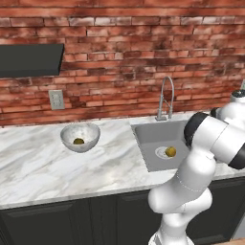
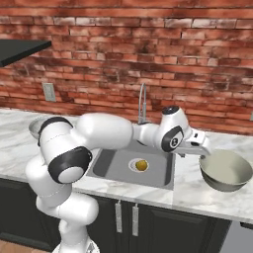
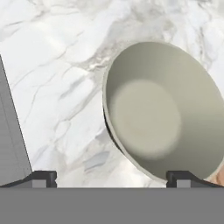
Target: Pick the kiwis from the cabinet and place them in one bowl. Pick the squash from the sink and place it in the other bowl.
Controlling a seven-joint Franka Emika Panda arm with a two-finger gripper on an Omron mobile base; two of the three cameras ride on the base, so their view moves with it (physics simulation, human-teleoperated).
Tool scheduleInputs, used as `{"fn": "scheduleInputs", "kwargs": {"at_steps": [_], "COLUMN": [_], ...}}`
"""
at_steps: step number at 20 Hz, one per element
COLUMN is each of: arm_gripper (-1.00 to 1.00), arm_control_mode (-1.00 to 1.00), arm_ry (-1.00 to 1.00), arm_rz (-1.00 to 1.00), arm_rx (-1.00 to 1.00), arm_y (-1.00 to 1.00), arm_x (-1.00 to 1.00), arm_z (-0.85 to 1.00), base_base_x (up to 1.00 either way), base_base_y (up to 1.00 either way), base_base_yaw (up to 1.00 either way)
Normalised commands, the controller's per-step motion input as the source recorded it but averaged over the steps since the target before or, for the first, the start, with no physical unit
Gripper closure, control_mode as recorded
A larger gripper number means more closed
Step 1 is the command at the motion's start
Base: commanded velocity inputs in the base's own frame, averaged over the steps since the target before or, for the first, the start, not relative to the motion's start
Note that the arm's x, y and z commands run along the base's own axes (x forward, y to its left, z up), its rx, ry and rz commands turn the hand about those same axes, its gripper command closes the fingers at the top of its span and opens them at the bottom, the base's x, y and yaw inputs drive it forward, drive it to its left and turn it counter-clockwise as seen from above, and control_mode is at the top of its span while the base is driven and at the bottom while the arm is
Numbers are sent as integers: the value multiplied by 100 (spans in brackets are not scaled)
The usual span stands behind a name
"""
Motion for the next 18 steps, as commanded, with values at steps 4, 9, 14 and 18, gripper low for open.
{"fn": "scheduleInputs", "kwargs": {"at_steps": [4,9,14,18], "arm_gripper": [-100,-100,-100,-100], "arm_control_mode": [-100,-100,-100,-100], "arm_ry": [0,-3,7,14], "arm_rz": [16,20,25,20], "arm_rx": [-2,0,13,13], "arm_y": [54,76,69,81], "arm_x": [38,21,8,2], "arm_z": [0,0,-2,-7], "base_base_x": [0,0,0,0], "base_base_y": [0,0,0,0], "base_base_yaw": [0,0,0,0]}}
